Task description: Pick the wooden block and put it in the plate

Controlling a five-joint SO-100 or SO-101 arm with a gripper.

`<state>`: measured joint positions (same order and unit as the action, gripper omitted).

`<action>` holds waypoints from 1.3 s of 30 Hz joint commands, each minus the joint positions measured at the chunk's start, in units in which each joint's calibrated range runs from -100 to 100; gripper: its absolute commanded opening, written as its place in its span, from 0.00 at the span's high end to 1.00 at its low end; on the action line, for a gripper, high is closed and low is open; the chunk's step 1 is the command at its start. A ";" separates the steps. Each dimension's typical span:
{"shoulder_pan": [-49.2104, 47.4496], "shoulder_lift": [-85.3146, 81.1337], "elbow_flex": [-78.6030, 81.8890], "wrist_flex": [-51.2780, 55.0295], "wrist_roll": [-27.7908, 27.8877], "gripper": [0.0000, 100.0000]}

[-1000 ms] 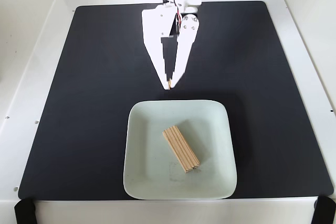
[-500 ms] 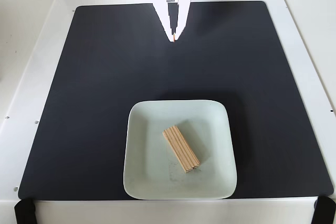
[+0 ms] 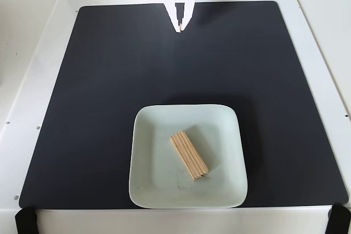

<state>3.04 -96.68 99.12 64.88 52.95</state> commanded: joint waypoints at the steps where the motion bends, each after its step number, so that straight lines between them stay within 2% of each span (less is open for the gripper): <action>1: -0.47 -1.96 0.43 9.40 -0.09 0.99; 4: -0.47 -1.88 0.43 13.91 -0.14 0.99; 39: -0.24 -1.20 0.43 13.91 -0.09 0.99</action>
<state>3.04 -98.04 99.12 78.32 52.95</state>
